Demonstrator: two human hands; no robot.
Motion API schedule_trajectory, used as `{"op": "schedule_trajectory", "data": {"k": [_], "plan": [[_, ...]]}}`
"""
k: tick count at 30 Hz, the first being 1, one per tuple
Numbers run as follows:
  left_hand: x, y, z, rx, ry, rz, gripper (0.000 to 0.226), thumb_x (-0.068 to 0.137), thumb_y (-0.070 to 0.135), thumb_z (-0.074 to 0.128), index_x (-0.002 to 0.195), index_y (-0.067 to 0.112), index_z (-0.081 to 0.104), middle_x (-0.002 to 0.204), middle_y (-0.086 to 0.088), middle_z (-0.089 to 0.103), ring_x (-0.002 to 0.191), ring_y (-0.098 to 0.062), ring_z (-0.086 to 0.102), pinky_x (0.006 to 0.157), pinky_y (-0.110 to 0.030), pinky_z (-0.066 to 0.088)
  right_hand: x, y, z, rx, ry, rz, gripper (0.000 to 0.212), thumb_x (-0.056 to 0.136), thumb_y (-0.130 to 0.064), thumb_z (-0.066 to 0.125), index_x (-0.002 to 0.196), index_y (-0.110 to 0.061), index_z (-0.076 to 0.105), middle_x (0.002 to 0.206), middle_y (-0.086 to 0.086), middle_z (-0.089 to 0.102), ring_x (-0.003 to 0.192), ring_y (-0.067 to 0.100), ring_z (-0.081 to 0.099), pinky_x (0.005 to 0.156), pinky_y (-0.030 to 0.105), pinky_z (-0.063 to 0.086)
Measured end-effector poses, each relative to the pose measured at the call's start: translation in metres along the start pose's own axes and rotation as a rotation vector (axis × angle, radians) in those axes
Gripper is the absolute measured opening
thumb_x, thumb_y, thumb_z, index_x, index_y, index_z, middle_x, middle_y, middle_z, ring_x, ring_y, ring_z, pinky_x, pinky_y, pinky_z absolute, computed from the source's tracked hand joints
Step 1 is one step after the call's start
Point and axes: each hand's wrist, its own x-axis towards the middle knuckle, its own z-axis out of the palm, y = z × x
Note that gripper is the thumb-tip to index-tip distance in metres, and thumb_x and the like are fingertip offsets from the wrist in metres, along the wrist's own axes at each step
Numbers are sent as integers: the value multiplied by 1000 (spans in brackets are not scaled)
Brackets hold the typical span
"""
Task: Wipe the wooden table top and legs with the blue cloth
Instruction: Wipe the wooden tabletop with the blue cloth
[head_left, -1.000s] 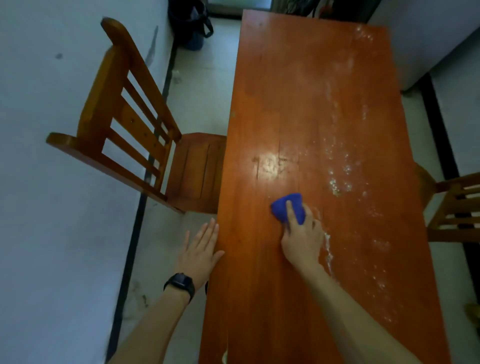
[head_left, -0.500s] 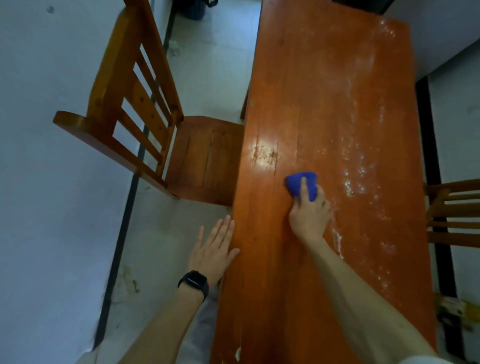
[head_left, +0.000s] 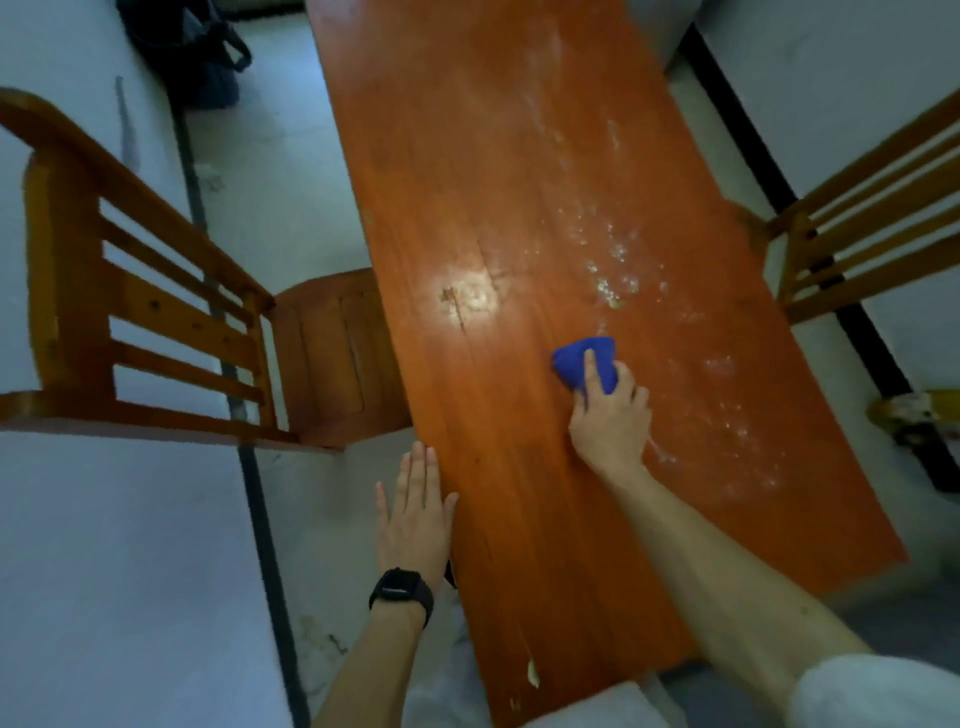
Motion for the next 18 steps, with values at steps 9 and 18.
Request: {"op": "schedule_trajectory", "data": {"k": [9, 18], "plan": [[-4, 14, -6, 65, -100, 34, 58, 105, 36, 13, 146, 24, -25, 156, 8, -27, 143, -7, -23, 121, -50, -6, -80, -43, 12, 109, -115, -566, 61, 96, -35, 49, 152, -36, 26, 153, 7, 32, 115, 32, 47, 85, 42, 44], [-8, 17, -4, 49, -174, 20, 63, 102, 52, 9, 149, 26, -25, 155, 9, -33, 145, -9, -24, 121, -50, -5, -56, 33, -13, 161, 23, 175, 58, 99, -34, 45, 154, -30, 26, 156, 10, 26, 120, 35, 40, 98, 46, 41]]}}
